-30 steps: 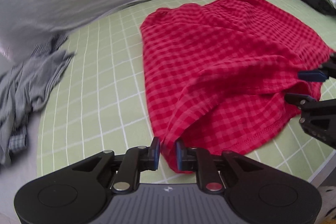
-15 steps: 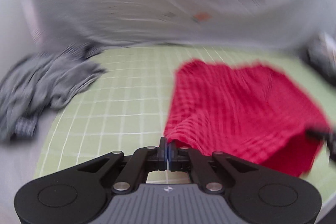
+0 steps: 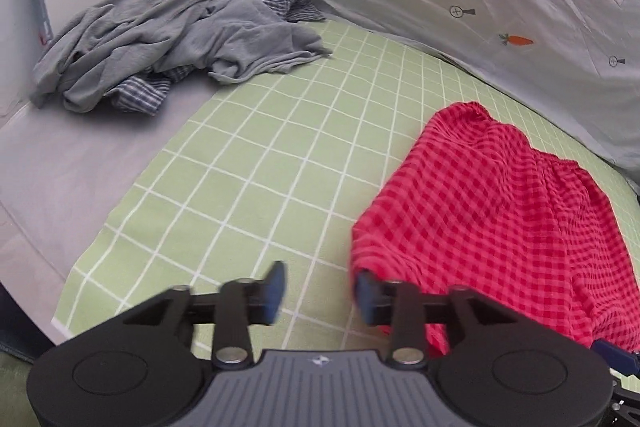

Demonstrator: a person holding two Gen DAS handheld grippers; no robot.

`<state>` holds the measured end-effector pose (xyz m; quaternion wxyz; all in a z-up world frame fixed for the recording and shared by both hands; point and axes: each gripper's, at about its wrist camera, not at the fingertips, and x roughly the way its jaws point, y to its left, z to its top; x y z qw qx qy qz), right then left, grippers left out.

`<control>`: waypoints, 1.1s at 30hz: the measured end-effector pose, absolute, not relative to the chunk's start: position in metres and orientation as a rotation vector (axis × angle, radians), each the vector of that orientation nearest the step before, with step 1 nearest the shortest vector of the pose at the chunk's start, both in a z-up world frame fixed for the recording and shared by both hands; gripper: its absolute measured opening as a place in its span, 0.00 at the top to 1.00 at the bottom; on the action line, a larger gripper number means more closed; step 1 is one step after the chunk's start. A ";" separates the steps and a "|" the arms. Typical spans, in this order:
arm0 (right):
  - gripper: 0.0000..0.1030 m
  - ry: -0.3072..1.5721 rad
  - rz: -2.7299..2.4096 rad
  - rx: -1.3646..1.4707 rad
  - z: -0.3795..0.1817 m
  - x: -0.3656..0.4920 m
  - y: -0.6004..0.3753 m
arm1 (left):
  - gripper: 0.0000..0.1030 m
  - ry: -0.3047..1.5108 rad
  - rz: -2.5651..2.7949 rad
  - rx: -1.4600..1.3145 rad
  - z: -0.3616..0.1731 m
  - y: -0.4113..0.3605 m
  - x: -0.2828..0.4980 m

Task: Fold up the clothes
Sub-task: 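Open both grippers and release the flattened shorts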

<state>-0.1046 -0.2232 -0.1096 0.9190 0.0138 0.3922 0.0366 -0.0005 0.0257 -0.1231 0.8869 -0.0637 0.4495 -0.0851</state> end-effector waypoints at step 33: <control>0.73 0.877 -0.407 0.279 -0.166 -0.139 -0.491 | 0.37 0.946 -0.104 -0.073 -0.096 -0.096 -0.038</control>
